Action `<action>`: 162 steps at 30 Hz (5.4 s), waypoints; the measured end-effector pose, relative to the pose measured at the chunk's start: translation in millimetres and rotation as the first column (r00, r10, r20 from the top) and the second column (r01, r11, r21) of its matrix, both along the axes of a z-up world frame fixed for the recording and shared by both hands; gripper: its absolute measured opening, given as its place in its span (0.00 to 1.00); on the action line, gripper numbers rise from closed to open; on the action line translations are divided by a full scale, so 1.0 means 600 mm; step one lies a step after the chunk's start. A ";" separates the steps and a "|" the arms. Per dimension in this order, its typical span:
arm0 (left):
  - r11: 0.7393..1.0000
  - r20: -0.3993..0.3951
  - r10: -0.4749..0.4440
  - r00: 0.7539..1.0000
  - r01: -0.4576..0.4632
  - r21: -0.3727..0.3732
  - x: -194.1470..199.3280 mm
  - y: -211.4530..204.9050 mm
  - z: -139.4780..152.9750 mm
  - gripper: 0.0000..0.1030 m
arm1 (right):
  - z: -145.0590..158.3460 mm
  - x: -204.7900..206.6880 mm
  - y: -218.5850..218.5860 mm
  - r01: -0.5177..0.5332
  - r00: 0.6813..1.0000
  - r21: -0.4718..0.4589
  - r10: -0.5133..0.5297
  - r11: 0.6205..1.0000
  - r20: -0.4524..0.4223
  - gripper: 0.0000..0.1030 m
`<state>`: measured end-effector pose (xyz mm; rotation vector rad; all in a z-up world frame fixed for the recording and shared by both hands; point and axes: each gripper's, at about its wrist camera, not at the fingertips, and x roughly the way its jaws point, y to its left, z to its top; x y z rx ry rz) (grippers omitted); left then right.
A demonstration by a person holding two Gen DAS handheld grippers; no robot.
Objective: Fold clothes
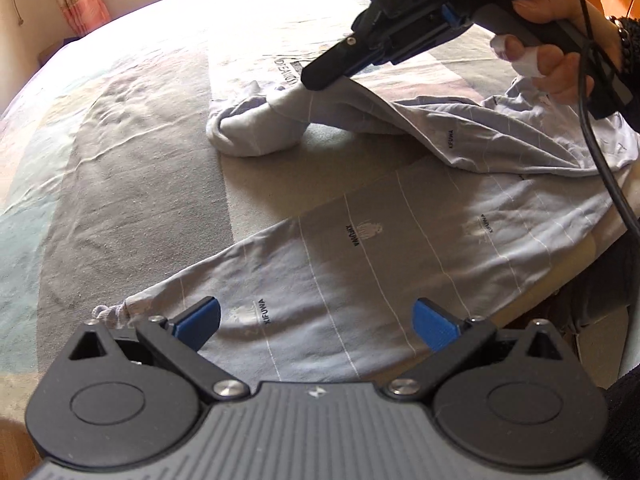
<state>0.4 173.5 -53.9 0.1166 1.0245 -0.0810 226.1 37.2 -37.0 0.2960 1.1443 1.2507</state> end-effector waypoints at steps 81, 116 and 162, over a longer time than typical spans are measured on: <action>0.505 -0.014 0.667 0.745 -0.465 -0.727 0.041 0.094 -0.138 0.10 | -0.195 -0.284 -0.571 0.839 0.513 -0.001 -0.791 0.544 -0.333 0.51; 0.549 0.062 0.632 0.772 -0.390 -0.740 -0.018 0.074 -0.015 0.06 | -0.159 -0.311 -0.628 0.964 0.266 0.048 -0.935 0.263 -0.233 0.08; 0.622 -0.045 0.576 0.816 -0.473 -0.624 -0.012 0.078 -0.053 0.08 | -0.127 -0.296 -0.747 0.988 0.075 -0.147 -0.985 0.052 0.153 0.26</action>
